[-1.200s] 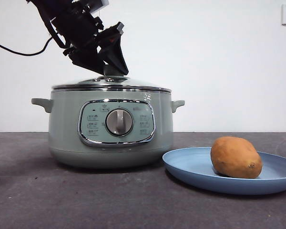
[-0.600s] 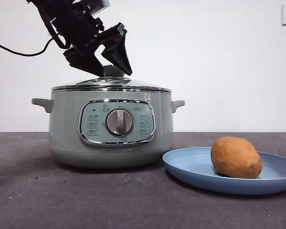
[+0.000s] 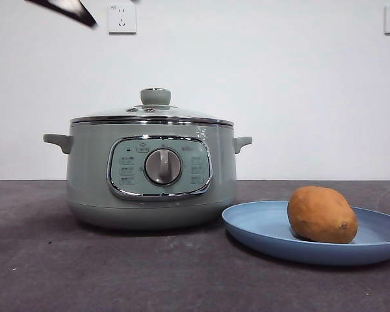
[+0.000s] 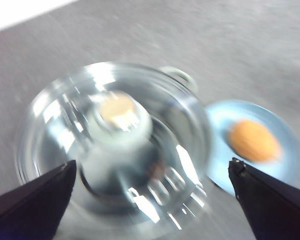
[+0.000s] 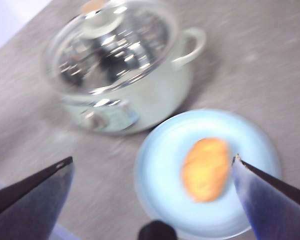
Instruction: Take the potato out from the steamer,put the potato on the plate,close the lid
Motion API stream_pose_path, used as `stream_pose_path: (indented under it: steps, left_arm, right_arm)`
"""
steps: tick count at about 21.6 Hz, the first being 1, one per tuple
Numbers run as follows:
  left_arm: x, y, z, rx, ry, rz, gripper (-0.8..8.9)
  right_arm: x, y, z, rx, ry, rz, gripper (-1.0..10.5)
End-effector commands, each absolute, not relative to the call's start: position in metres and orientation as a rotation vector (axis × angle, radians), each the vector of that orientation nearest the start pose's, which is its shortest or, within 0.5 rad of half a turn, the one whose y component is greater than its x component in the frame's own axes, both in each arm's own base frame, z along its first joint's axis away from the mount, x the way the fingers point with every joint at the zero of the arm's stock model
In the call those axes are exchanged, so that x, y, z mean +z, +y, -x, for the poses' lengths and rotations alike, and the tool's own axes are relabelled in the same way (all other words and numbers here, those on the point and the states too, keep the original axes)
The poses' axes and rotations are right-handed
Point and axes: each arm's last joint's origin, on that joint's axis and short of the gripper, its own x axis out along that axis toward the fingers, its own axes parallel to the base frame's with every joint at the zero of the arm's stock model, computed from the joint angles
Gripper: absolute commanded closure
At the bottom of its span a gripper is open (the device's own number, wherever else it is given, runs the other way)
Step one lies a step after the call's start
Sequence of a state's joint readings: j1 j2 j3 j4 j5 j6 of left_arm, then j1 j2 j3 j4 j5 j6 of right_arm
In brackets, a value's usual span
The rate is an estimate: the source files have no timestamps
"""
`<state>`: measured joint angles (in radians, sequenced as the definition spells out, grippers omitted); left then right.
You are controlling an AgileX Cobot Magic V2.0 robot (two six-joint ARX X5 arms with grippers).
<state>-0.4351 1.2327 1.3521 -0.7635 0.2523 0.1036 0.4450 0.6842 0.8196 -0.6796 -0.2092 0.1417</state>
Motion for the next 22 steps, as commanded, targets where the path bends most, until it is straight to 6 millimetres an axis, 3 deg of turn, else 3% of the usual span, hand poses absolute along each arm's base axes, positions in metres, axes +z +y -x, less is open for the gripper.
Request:
stream_pose_path:
  steps: [1, 3, 6, 7, 8, 22]
  left_arm:
    - [0.392, -0.100, -0.193, -0.725, 0.652, -0.124, 3.11]
    - [0.397, -0.091, -0.174, -0.734, 0.677, -0.122, 4.77]
    - [0.398, -0.085, -0.160, -0.733, 0.708, -0.124, 8.04]
    - [0.398, -0.084, -0.159, -0.732, 0.717, -0.125, 8.32]
    - [0.397, -0.084, -0.159, -0.731, 0.730, -0.126, 8.23]
    - [0.398, -0.085, -0.160, -0.727, 0.718, -0.127, 8.22]
  right_arm:
    - [0.313, 0.064, -0.116, 0.647, 0.621, -0.099, 3.2]
    - [0.312, 0.064, -0.114, 0.669, 0.646, -0.111, 4.1]
    - [0.310, 0.064, -0.113, 0.664, 0.675, -0.108, 8.3]
    - [0.309, 0.064, -0.113, 0.664, 0.677, -0.107, 9.1]
    - [0.309, 0.064, -0.113, 0.664, 0.678, -0.107, 9.7]
    - [0.309, 0.063, -0.113, 0.653, 0.675, -0.104, 9.5]
